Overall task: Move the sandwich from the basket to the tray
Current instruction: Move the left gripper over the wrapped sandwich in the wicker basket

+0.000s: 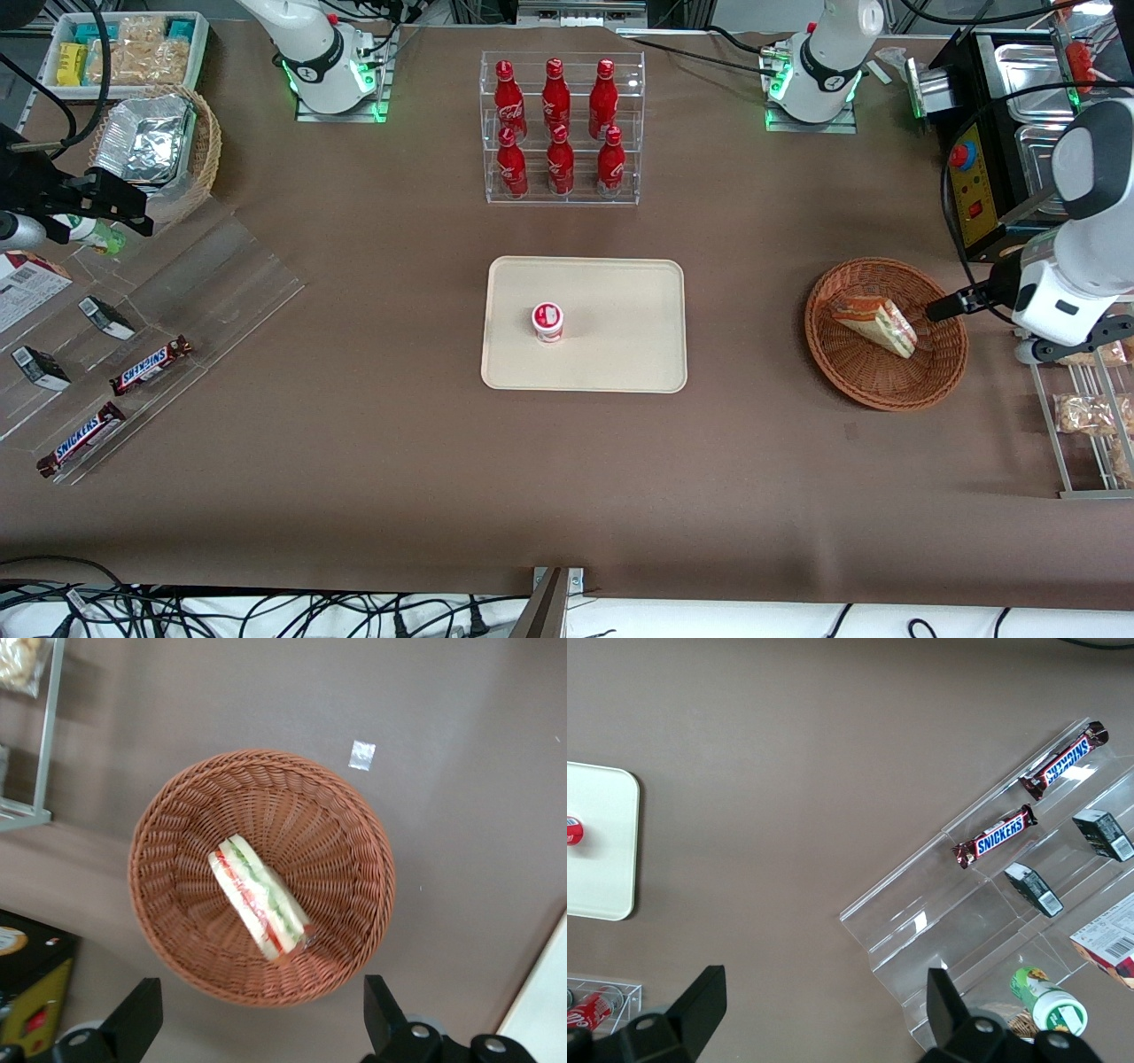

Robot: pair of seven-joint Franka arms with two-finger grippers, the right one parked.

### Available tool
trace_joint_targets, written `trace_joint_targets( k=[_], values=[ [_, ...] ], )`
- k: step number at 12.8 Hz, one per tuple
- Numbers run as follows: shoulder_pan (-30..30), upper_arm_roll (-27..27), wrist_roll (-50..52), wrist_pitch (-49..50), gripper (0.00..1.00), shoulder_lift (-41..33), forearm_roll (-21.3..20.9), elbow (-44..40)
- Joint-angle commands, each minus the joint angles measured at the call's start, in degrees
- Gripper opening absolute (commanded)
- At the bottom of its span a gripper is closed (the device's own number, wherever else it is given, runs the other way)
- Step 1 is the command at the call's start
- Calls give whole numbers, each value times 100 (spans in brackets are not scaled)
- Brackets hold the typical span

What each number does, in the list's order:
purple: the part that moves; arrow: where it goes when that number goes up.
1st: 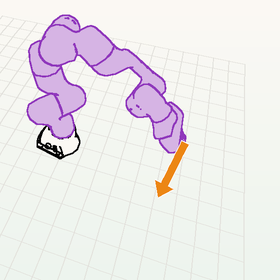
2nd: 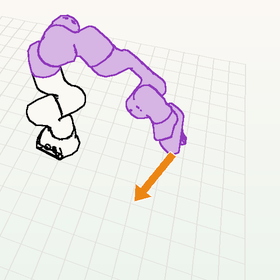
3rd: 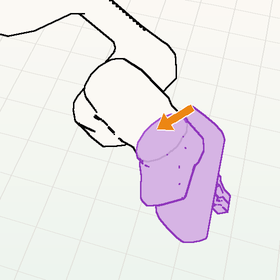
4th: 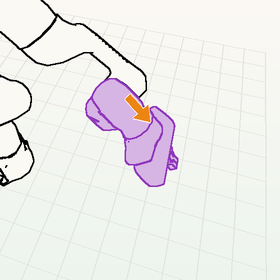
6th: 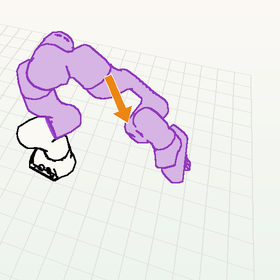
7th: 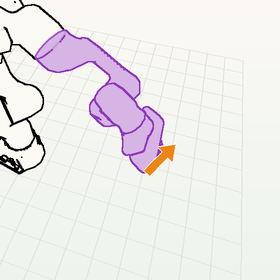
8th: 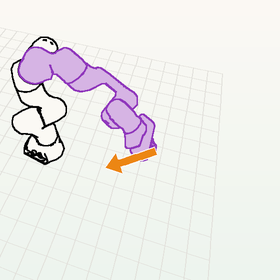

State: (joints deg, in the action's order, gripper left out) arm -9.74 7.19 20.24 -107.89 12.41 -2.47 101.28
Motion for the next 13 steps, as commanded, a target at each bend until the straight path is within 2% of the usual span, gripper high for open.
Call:
trace_joint_targets(
  k=[1, 7, 11, 13],
  values=[
    [-1, 19, 654, -713, 100, -370, -104, 891],
    [-36, 28, 1744, -2401, 100, -617, -122, 2307],
    [-36, 63, 2684, -3044, 100, -477, -797, 2704],
    [-27, 72, 3141, -3264, 100, -337, -886, 2713]
  ],
)
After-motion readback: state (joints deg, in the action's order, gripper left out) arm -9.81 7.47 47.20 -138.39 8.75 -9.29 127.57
